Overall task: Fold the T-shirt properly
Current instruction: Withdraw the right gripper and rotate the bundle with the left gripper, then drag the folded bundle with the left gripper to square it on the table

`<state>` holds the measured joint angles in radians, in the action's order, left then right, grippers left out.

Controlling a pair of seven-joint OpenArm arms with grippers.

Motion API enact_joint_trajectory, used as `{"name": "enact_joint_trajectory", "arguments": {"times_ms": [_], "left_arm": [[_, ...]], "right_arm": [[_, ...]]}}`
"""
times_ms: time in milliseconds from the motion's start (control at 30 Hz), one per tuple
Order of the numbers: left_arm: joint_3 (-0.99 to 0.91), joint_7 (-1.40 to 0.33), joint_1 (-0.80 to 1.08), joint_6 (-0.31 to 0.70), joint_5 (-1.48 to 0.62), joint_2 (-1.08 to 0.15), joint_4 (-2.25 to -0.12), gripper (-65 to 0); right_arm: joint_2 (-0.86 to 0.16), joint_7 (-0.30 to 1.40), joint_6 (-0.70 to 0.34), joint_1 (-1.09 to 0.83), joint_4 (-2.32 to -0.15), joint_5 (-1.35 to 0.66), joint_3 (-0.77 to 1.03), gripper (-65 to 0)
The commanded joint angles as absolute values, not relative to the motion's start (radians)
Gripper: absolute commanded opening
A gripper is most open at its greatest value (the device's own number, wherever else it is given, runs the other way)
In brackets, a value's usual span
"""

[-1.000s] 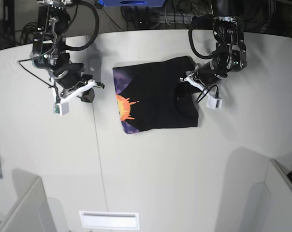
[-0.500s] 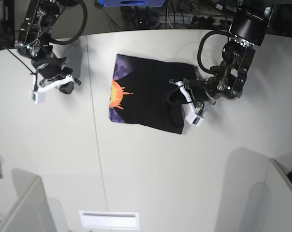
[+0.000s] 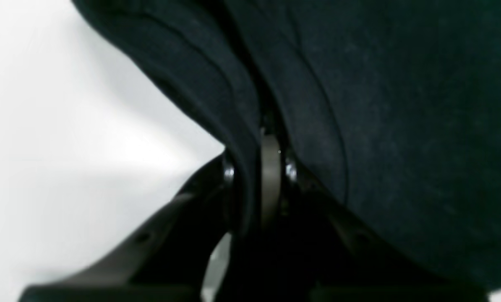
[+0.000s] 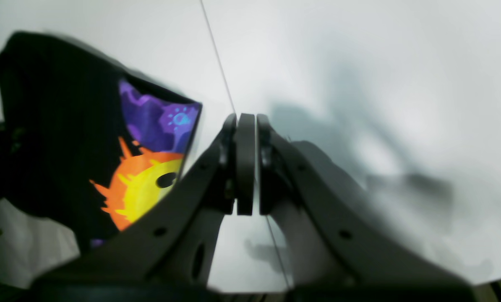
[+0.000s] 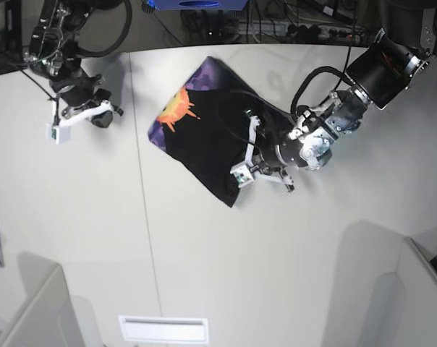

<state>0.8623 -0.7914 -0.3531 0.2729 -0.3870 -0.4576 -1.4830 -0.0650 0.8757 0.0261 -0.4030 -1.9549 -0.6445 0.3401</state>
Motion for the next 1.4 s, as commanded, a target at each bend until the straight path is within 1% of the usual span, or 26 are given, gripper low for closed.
{"name": "enact_joint_trajectory", "arguments": {"times_ms": [0,67,200,300,433,600,700,833,1367], "left_arm": [[0.886,-0.831,-0.36,0.272,-0.309,-0.453,-1.477,-65.0],[0.898,-0.794,-0.361,0.303,-0.217,-0.426,-1.474,-65.0],[0.905,-0.705,-0.357,0.43,-0.044,-0.392,-1.468,-65.0],[0.903,-0.674,-0.358,0.516,0.064,-0.352,-1.468,-65.0],[0.905,-0.59,-0.366,0.613,0.16,-0.315,-1.466,-65.0],[0.905,-0.515,-0.384,0.693,0.231,-0.266,-1.409,-65.0],[0.906,-0.496,-0.412,0.698,0.229,-0.234,-1.325,-65.0],[0.906,-0.426,-0.443,0.698,0.231,-0.219,-1.247,-65.0],[0.917,-0.412,-0.475,0.698,0.239,-0.206,-1.239,-65.0]], "right_arm": [[-0.073,0.854,0.019,-0.398,-1.969,-0.653,0.363,-65.0],[-0.068,0.855,0.019,-0.398,-1.969,-0.653,0.39,-65.0],[-0.041,0.862,0.019,-0.407,-1.969,-0.653,0.452,-65.0],[-0.033,0.857,0.019,-0.414,-1.969,-0.653,0.481,-65.0],[-0.03,0.862,0.019,-0.414,-1.969,-0.653,0.501,-65.0],[-0.03,0.857,0.019,-0.433,-1.969,-0.651,0.501,-65.0],[-0.03,0.858,0.019,-0.437,-1.969,-0.65,0.501,-65.0],[-0.03,0.862,0.019,-0.441,-1.968,-0.648,0.501,-65.0],[-0.031,0.862,0.019,-0.443,-1.968,-0.648,0.501,-65.0]]}}
